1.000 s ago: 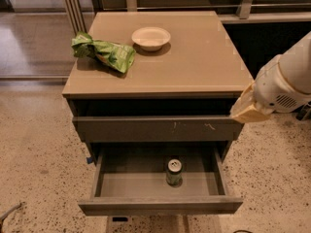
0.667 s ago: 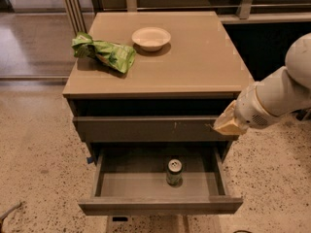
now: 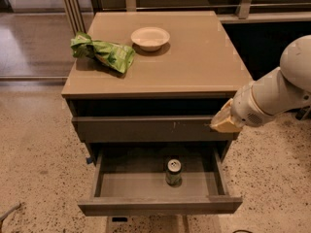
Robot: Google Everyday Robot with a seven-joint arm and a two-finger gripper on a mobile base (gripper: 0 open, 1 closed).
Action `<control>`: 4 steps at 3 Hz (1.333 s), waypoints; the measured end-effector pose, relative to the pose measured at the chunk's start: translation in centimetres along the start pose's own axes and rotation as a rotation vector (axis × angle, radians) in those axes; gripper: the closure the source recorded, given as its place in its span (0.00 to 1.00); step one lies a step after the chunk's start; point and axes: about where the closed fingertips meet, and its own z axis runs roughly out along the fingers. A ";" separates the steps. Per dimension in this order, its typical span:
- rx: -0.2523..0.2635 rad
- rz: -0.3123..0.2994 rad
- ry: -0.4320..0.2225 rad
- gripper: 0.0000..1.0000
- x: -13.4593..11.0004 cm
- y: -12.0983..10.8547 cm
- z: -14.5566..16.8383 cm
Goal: Pick green can from middle drawer and place on counter
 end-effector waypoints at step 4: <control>-0.031 0.119 -0.116 1.00 6.3 5.0 20.3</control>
Offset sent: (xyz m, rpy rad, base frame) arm -0.0071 0.0397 -0.1748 0.1399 -0.0271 -0.0941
